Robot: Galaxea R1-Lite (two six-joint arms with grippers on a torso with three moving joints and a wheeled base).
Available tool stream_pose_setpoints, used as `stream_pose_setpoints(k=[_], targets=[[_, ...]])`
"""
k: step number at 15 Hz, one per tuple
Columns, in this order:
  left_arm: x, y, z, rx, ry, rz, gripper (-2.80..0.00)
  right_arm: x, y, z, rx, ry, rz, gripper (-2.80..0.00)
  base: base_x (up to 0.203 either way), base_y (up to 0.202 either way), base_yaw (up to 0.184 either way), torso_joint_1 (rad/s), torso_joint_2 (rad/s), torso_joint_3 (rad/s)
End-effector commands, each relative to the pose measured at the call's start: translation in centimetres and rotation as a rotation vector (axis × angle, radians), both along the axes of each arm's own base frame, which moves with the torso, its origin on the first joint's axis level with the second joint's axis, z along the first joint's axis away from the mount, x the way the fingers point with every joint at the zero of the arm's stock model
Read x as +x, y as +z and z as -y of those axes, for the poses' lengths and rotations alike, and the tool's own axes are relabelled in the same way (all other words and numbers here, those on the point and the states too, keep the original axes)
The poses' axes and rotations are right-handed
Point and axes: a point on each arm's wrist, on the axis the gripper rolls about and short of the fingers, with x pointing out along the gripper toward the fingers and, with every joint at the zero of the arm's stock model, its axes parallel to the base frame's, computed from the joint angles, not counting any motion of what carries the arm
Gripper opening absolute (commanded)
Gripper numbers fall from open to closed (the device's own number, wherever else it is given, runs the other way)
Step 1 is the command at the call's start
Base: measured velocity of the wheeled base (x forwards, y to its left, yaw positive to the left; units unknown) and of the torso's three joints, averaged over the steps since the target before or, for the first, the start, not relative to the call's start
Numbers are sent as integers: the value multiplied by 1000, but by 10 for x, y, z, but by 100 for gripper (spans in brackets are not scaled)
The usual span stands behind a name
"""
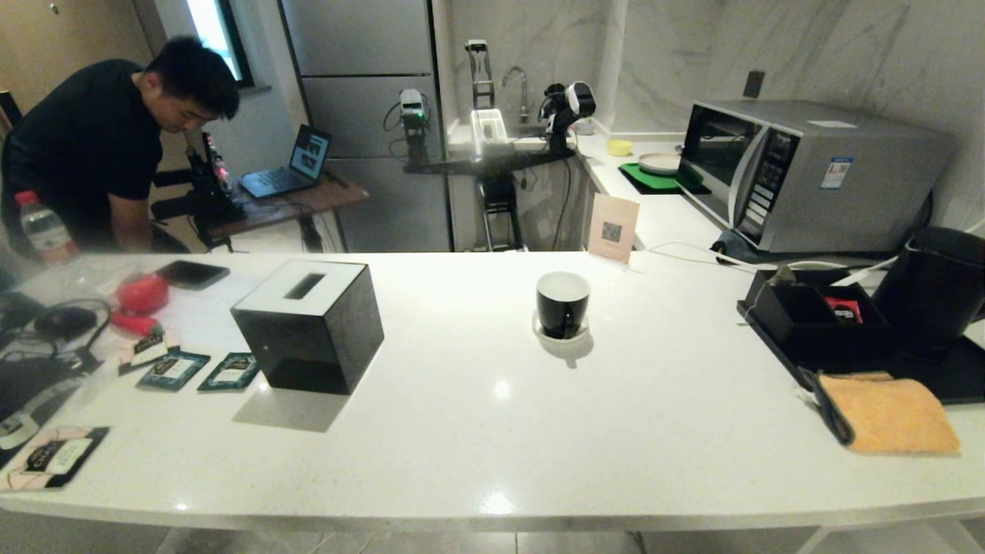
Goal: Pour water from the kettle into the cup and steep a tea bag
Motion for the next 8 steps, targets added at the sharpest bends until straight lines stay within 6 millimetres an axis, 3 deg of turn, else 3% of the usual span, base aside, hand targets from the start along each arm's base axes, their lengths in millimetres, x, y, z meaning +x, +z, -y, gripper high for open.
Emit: stream_pose_setpoints(k=[1, 8], targets=[[0, 0, 0, -2, 0, 1, -280, 0, 0, 0, 0, -1, 1, -280, 0, 0, 0, 0, 0, 0], [0, 0, 0, -2, 0, 1, -280, 0, 0, 0, -1, 1, 1, -280, 0, 0, 0, 0, 0, 0]])
